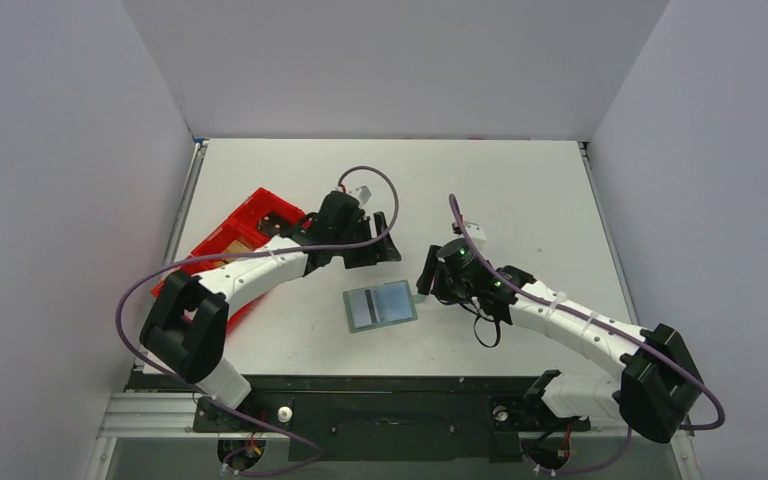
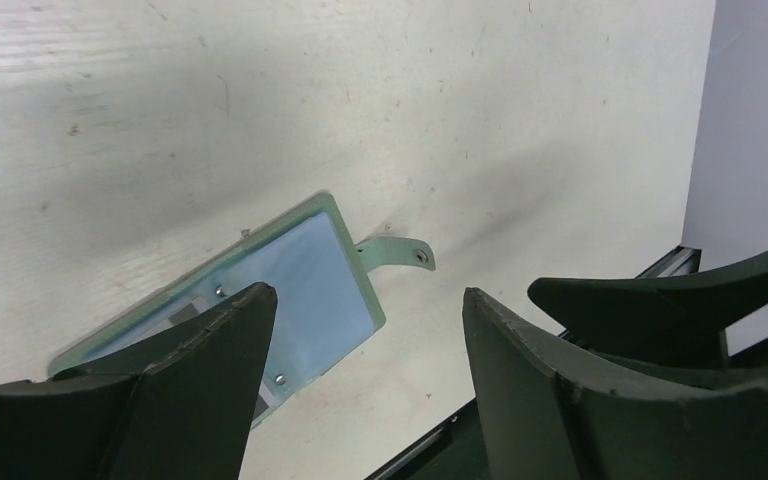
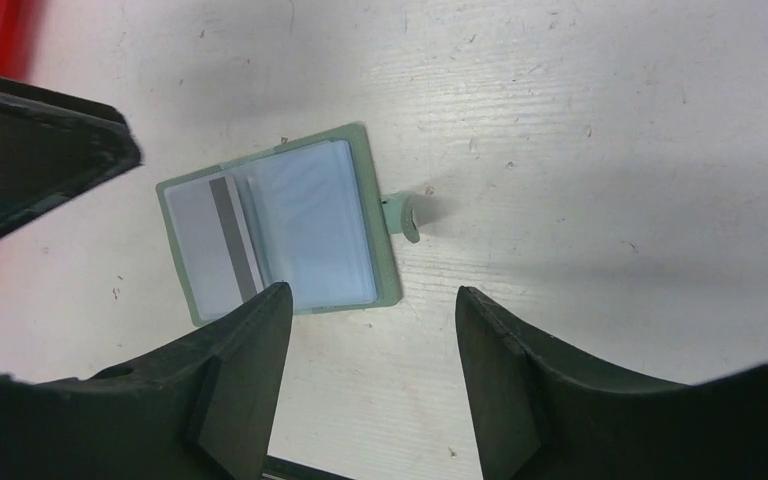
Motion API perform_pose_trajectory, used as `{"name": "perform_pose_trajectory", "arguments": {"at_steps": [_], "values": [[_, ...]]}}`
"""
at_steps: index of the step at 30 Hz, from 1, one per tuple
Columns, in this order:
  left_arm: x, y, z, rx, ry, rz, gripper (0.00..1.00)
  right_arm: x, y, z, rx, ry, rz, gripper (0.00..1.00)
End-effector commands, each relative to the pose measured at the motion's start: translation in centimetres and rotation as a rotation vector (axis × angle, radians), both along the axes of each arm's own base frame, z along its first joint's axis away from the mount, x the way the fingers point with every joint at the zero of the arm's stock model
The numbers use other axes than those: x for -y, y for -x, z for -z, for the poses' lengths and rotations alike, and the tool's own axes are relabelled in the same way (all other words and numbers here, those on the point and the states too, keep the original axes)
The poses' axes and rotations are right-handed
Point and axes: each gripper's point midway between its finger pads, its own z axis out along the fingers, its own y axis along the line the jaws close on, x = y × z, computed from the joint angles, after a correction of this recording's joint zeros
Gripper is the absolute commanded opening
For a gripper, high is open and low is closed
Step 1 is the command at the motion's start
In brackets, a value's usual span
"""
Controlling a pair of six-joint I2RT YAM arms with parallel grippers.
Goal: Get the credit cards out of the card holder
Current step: Remove the credit card from the card holder.
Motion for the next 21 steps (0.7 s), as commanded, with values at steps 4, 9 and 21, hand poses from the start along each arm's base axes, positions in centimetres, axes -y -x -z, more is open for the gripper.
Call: {"name": "perform_pose_trajectory", "arguments": {"at_steps": [4,9,21], "values": [[-5.9,0.3,-1.0,0.042,-0.026,-0.096,0.67,-2.6,-0.7,-1.6,0.028,-0.02,-0.065,0.59],[-8.8,1.6,0.1,0.02,-0.049,-0.143,0.67,-5.7,-0.3,-1.0,0.014,-0.009,-0.128,0.59],[-10.9,4.2,4.2,-0.069,-0.067,-0.177,0.51,-12.3,0.5,1.2,-0.048,-0.027,-0.261,0.58]]}}
